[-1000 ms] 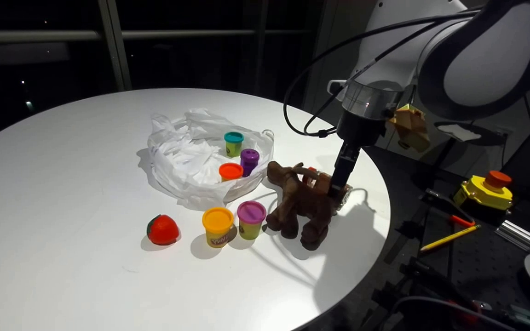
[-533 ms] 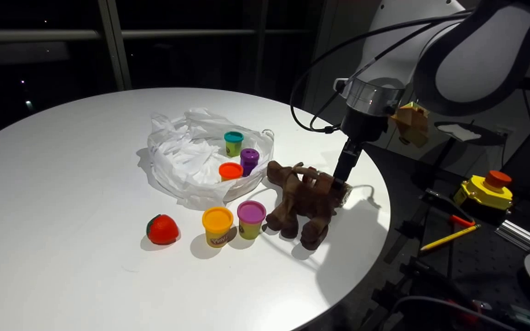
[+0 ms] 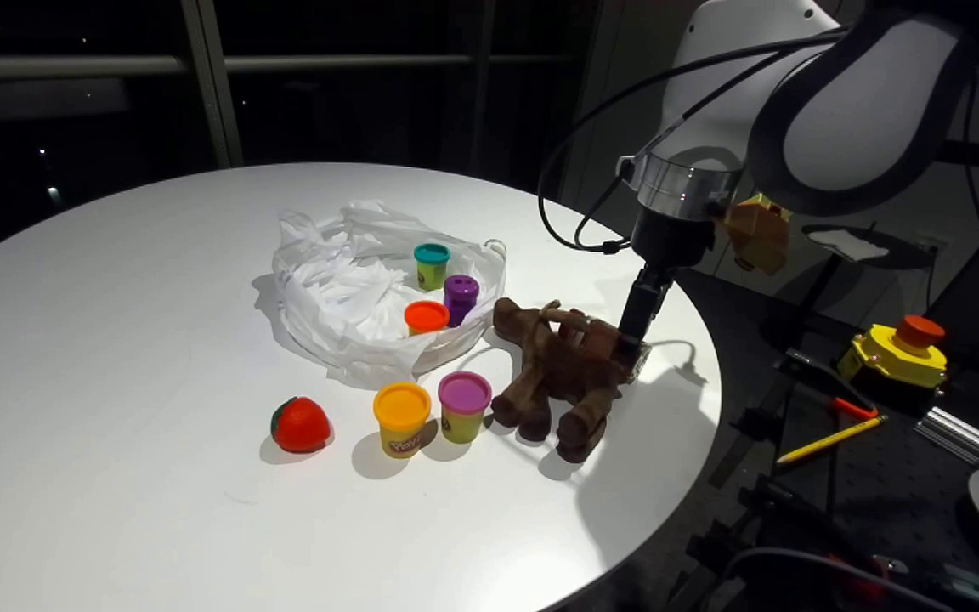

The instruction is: Place the containers, strawberry toy and deer toy inside the white plastic bag

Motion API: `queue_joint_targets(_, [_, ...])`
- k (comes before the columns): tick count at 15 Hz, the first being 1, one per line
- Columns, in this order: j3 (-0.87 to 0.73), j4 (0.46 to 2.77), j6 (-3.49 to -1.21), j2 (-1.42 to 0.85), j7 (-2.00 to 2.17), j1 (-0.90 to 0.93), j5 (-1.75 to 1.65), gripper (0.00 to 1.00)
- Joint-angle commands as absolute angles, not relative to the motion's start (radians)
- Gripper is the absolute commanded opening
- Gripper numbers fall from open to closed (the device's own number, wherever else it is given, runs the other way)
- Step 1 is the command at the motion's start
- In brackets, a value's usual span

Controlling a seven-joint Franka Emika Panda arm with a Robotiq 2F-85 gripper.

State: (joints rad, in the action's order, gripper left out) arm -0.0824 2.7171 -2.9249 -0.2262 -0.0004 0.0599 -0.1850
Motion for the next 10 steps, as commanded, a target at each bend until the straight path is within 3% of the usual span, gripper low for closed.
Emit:
queue_joint_targets(1, [-0.044,2.680,-2.868,-0.238,-0.027,0.023,-0.124,1.00])
queue_joint_targets(10, [-0.005,2.628,-2.799,-0.284,-0.029,0.019,-0.085,1.00])
